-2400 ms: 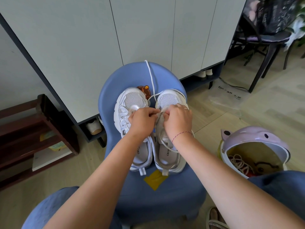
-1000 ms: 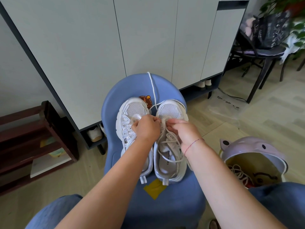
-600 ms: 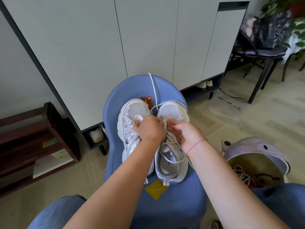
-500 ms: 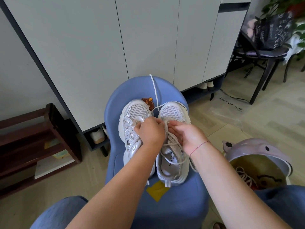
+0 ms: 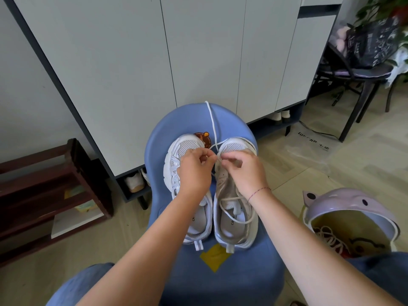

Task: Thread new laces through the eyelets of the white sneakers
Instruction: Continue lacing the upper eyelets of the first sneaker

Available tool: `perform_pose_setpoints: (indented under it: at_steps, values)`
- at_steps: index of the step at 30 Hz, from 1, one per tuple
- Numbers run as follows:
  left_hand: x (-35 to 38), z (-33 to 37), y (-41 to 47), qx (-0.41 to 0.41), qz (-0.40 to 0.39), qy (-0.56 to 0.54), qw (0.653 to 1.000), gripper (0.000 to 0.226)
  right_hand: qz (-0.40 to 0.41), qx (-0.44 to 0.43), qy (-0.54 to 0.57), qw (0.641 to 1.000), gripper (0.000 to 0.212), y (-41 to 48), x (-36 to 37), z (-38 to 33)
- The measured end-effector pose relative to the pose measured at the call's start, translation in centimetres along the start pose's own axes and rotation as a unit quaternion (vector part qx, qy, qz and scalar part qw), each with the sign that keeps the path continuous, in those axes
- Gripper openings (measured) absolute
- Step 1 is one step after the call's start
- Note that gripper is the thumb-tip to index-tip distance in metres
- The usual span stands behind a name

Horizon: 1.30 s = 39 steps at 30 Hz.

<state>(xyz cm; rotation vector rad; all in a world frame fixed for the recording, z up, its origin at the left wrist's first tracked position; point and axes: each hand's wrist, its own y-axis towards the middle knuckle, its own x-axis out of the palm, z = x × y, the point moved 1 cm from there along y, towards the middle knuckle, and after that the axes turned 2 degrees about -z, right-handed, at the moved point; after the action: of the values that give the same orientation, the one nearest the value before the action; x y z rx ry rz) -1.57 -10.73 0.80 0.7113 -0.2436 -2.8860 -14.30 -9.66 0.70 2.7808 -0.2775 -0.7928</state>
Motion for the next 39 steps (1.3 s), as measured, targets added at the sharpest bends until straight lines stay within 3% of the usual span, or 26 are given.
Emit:
perform_pose_setpoints:
  at_steps: [3, 7, 10, 15, 23, 30, 39]
  values:
    - [0.0, 0.1, -0.3, 0.011, -0.024, -0.018, 0.999, 0.021, -0.026, -0.026, 0.032, 0.999, 0.012, 0.4, 0.7, 0.2]
    - [0.3, 0.0, -0.5, 0.005, -0.032, -0.031, 0.999, 0.003, -0.014, -0.007, 0.088, 0.996, 0.012, 0.2, 0.7, 0.7]
    - [0.5, -0.6, -0.2, 0.034, -0.041, 0.068, 0.996, 0.019, 0.046, 0.017, 0.095, 0.994, 0.01, 0.4, 0.5, 1.3]
    - [0.8, -0.7, 0.3, 0.098, -0.019, 0.192, 0.976, 0.011, 0.047, 0.003, 0.051, 0.998, 0.011, 0.6, 0.6, 1.8]
    - [0.6, -0.2, 1.1, 0.034, -0.053, 0.195, 0.979, 0.022, -0.001, 0.01, -0.04, 0.999, 0.006, 1.1, 0.4, 1.0]
    - [0.2, -0.5, 1.4, 0.023, -0.091, 0.176, 0.98, 0.019, -0.047, 0.02, -0.181, 0.982, 0.016, 1.4, 0.7, 0.1]
    - [-0.1, -0.5, 1.8, -0.001, -0.125, 0.152, 0.98, 0.021, -0.064, 0.057, -0.188, 0.978, 0.015, 2.0, 0.9, 0.1]
